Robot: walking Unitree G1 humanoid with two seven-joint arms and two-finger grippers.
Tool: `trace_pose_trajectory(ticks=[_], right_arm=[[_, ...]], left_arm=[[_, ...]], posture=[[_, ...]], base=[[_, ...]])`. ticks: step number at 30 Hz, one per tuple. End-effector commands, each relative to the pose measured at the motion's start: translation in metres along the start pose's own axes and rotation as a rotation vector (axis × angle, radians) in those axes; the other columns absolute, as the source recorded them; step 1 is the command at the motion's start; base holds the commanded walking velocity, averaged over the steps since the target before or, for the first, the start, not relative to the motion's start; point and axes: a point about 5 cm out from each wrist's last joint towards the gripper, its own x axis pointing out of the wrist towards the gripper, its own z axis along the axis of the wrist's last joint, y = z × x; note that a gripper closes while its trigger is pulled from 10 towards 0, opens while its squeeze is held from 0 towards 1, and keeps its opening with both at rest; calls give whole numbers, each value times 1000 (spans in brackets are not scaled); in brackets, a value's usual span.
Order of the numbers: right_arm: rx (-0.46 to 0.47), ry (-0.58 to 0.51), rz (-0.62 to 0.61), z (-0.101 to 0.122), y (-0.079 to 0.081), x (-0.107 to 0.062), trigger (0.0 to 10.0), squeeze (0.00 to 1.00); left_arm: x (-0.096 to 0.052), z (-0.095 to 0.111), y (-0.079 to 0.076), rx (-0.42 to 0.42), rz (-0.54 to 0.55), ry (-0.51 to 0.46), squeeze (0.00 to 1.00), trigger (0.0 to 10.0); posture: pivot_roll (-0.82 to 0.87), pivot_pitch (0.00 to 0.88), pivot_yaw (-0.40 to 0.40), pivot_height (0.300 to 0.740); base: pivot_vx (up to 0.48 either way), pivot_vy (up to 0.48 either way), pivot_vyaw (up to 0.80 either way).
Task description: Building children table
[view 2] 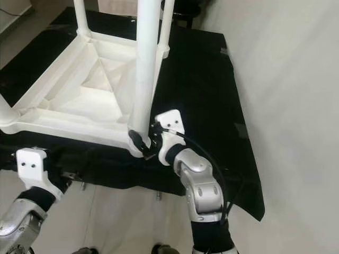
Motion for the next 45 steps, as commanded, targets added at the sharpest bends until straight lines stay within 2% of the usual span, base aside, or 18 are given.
trace_pose_trajectory(ticks=[1,3,4,5,7,8,10,13,28,32,34,37,45], right_arm=[[-13,13,-50,-5,-10,-12,10000,1000],[-4,32,-167,-14,-24,-28,10000,992],[-4,32,-167,-14,-24,-28,10000,992],[8,30,-227,-16,-32,-31,10000,475],[18,27,-264,-17,-37,-32,10000,475],[18,23,-297,-18,-42,-32,10000,0],[22,35,-379,-23,-55,-35,10000,0],[32,58,-441,-28,-63,-38,10000,0],[-34,57,-462,-24,-66,-31,10000,0],[-32,72,-500,-26,-73,-31,10000,0],[-21,99,-538,-30,-80,-33,10000,0],[-26,112,-551,-31,-82,-33,10000,0],[-41,126,-552,-31,-83,-32,10000,0]], left_arm=[[-3,-2,3,35,44,10,0,10000],[-5,0,9,116,136,4,0,10000],[-5,0,9,116,136,4,0,10000],[-6,0,11,146,164,5,0,10000],[-7,0,12,163,178,6,0,10000],[-7,-1,12,179,188,7,0,10000],[-9,-2,13,212,205,15,0,10000],[-10,-4,15,220,226,29,0,10000],[-6,-5,11,223,226,24,0,10000],[-4,-3,9,215,215,15,0,10000],[0,0,6,203,180,-7,0,10000],[4,5,0,185,135,-35,0,10000],[8,9,-4,180,109,-53,0,10000]], posture=[[-47,127,-103,740],[-54,119,-101,740],[-54,119,-101,740],[-55,109,-97,740],[-55,109,-97,740],[-53,100,-96,740],[-50,99,-97,740],[-52,93,-96,740],[-49,79,-103,740],[-51,80,-103,740],[-54,81,-103,740],[-57,81,-101,740],[-63,80,-98,740]], base=[[0,0,0],[0,0,0],[0,0,0],[0,0,0],[0,0,0],[0,0,0],[0,0,0],[0,320,0],[0,480,0],[0,480,0],[0,480,0],[0,458,0],[0,0,0]])
